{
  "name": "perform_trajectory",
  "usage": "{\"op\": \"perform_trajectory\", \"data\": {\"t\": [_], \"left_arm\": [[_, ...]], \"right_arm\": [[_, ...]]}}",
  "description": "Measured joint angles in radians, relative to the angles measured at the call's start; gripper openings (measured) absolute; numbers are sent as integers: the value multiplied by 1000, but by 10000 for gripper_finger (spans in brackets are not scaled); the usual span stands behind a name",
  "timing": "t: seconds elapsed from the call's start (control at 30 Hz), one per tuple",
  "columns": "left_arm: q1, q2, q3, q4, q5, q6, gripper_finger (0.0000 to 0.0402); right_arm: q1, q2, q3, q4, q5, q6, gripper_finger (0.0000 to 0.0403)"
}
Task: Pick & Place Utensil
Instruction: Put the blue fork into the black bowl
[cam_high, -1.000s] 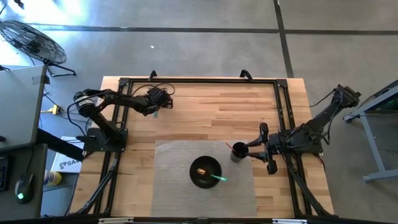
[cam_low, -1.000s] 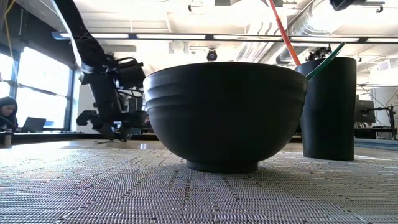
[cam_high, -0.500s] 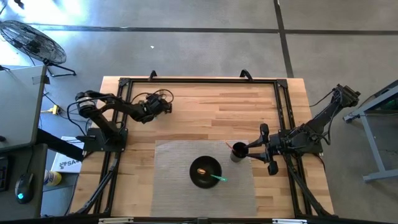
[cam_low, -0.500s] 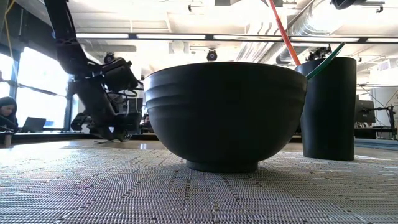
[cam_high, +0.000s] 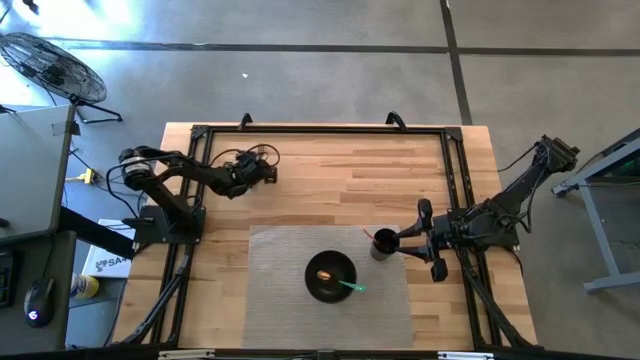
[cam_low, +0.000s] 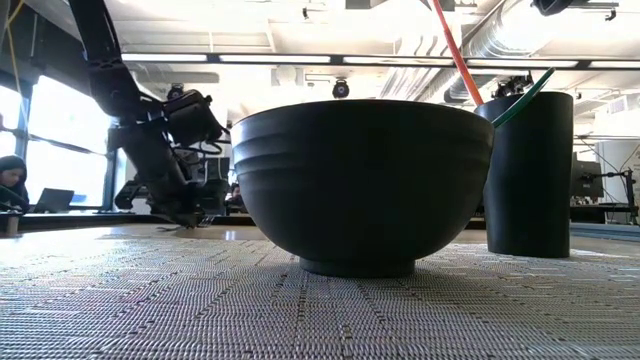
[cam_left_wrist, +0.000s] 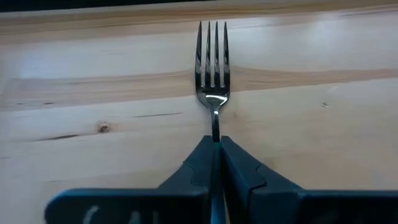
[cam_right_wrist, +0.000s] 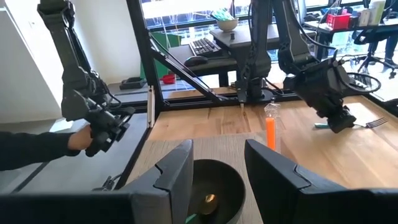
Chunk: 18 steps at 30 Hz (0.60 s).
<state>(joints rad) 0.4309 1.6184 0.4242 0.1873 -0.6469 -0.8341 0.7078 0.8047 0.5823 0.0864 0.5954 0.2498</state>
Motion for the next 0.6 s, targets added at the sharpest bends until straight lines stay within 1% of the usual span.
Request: {"op": "perform_trajectory", "data": {"t": [0.07,0.17,0.23,0.33,0.47,0.6], "left_arm": [[1,-10,5,-8,13,4,8],[1,-46,16,-18,48,25,16],[0,-87,17,-37,105,26,17],[-23,-158,16,-63,194,33,8],[-117,-267,16,-75,198,113,7],[-279,-374,24,-81,195,198,8]], "right_arm": [[0,-1,0,0,-8,8,138],[0,-2,0,-5,-19,8,138],[0,-6,0,-28,-19,16,138],[0,-14,0,-66,-13,42,138],[1,-24,0,-111,0,65,138],[1,-35,0,-136,13,64,138]]}}
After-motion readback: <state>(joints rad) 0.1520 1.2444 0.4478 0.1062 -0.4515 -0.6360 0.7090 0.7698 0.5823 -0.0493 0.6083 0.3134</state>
